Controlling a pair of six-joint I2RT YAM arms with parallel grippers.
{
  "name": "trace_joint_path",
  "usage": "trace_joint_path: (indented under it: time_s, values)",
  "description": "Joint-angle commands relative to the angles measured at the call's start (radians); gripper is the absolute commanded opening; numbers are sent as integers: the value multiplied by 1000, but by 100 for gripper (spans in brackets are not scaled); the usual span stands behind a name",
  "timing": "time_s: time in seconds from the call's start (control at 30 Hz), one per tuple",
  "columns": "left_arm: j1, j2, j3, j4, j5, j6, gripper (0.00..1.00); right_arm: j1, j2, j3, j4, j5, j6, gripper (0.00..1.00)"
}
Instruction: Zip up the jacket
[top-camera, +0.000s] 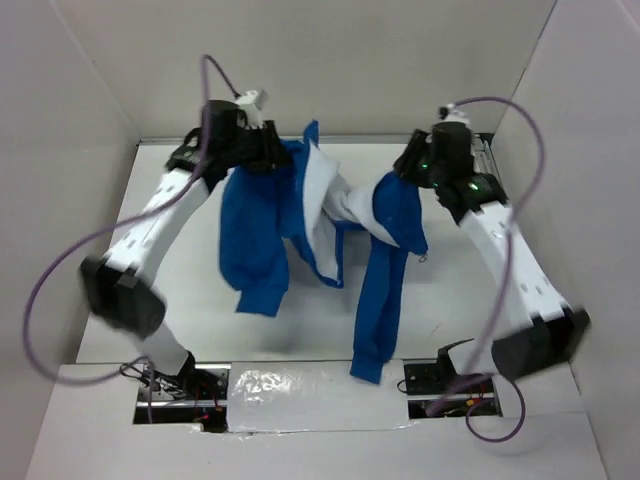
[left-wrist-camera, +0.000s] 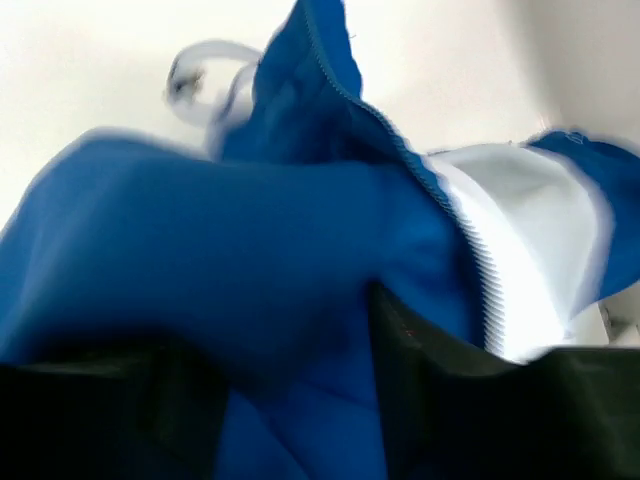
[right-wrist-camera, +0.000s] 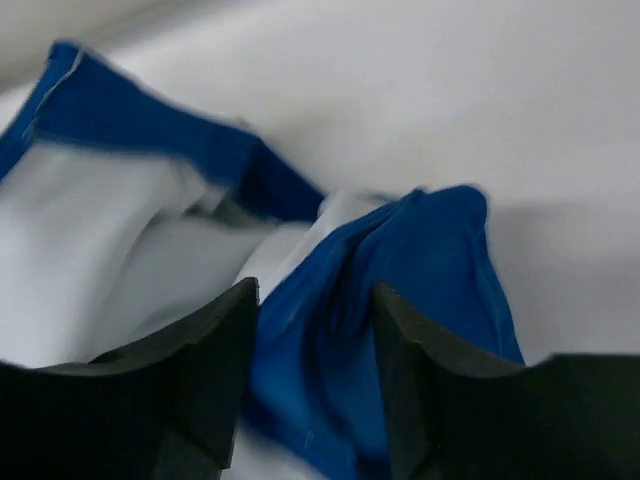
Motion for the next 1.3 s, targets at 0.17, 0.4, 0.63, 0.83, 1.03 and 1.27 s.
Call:
trace_joint_path:
  time_s: [0.17, 0.4, 0.63, 0.83, 1.03, 1.27]
  values:
    - [50, 392, 228, -189, 21, -31, 99, -27, 264, -22, -42, 58, 30, 99]
    - [-16, 163, -147, -64, 49, -28, 99, -23, 159, -234, 24, -82, -88, 100]
    - [-200, 146, -349, -14, 79, -95, 99, 58, 161, -375, 58, -164, -159, 100]
    - [-274, 311, -242, -47, 70, -131, 99, 83, 284, -346, 90, -192, -162, 100]
    - [-283, 480, -66, -101, 48, -155, 87, 80, 434, -269, 82, -224, -147, 68]
    - [-277, 580, 89, -234, -129, -195, 0, 75, 327, -313, 82, -209, -93, 18]
